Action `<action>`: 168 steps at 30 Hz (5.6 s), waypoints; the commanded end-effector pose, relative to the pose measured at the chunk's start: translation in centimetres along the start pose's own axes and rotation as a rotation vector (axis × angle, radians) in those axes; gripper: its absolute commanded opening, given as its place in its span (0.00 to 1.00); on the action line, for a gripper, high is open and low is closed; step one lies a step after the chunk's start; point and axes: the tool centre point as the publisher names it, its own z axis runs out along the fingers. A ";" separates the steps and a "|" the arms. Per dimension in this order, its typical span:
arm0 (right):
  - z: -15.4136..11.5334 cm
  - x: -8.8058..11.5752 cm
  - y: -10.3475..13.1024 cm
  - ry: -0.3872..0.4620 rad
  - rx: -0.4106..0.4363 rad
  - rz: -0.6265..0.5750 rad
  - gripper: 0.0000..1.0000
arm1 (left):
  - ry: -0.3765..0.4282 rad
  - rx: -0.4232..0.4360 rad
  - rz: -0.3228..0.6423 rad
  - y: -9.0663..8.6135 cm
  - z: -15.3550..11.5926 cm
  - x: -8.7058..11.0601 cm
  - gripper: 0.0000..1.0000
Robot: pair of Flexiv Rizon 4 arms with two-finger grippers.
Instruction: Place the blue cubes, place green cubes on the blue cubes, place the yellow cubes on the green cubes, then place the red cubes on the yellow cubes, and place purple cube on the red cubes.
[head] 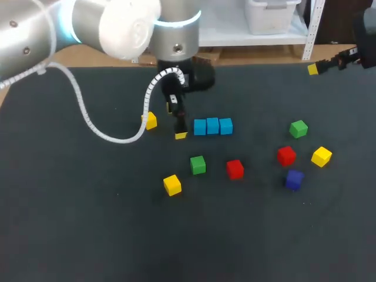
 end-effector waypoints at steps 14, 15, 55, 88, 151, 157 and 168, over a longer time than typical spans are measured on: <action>0.1 0.0 -0.1 -0.003 -0.005 -0.001 1.00 | -0.014 -0.027 0.210 -4.3 2.7 -1.4 1.00; 0.1 0.0 -0.1 -0.003 -0.005 -0.001 1.00 | -0.014 -0.017 0.199 -4.3 2.9 -1.6 1.00; 0.1 0.0 -0.1 -0.003 -0.005 -0.001 1.00 | -0.053 0.044 -0.004 -4.0 7.3 -3.1 1.00; 0.1 0.0 -0.1 -0.003 -0.005 -0.001 1.00 | -0.056 0.016 0.080 -1.7 3.8 -2.3 0.00; 0.1 0.0 -0.1 -0.003 -0.005 -0.001 1.00 | -0.065 -0.056 0.107 7.7 5.3 -7.2 0.15; 0.1 0.0 -0.1 -0.003 -0.005 -0.001 1.00 | -0.062 -0.054 0.098 8.0 5.4 -7.2 0.15; 0.1 0.0 -0.1 -0.003 -0.005 -0.001 1.00 | -0.053 -0.052 0.094 8.1 5.6 -7.1 0.19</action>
